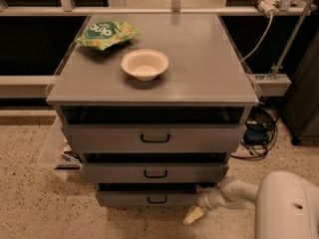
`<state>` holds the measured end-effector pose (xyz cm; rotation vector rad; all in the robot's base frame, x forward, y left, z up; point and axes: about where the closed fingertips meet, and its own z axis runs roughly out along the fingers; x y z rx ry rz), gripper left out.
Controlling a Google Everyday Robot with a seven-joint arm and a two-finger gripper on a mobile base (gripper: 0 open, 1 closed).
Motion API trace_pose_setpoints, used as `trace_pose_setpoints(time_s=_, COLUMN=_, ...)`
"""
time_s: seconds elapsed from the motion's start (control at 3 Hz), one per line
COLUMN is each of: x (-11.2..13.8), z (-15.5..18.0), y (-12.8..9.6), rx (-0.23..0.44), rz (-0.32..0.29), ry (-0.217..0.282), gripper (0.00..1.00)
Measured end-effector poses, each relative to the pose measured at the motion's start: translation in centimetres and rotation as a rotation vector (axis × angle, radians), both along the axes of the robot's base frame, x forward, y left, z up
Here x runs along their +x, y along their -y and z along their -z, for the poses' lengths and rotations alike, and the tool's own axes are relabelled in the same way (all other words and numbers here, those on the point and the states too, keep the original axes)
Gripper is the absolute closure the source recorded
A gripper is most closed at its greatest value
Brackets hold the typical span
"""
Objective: Open bottom drawer
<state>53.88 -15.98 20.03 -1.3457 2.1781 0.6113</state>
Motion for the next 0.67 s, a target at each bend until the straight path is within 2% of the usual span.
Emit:
trace_pose_setpoints(time_s=0.33, x=-3.88, z=0.21, y=0.85, rx=-0.016, rz=-0.067, ry=-0.105, gripper=0.0)
trace_pose_setpoints(time_s=0.67, x=-3.88, z=-0.37, y=0.84, rx=-0.016, rz=-0.067, ry=-0.105, gripper=0.0)
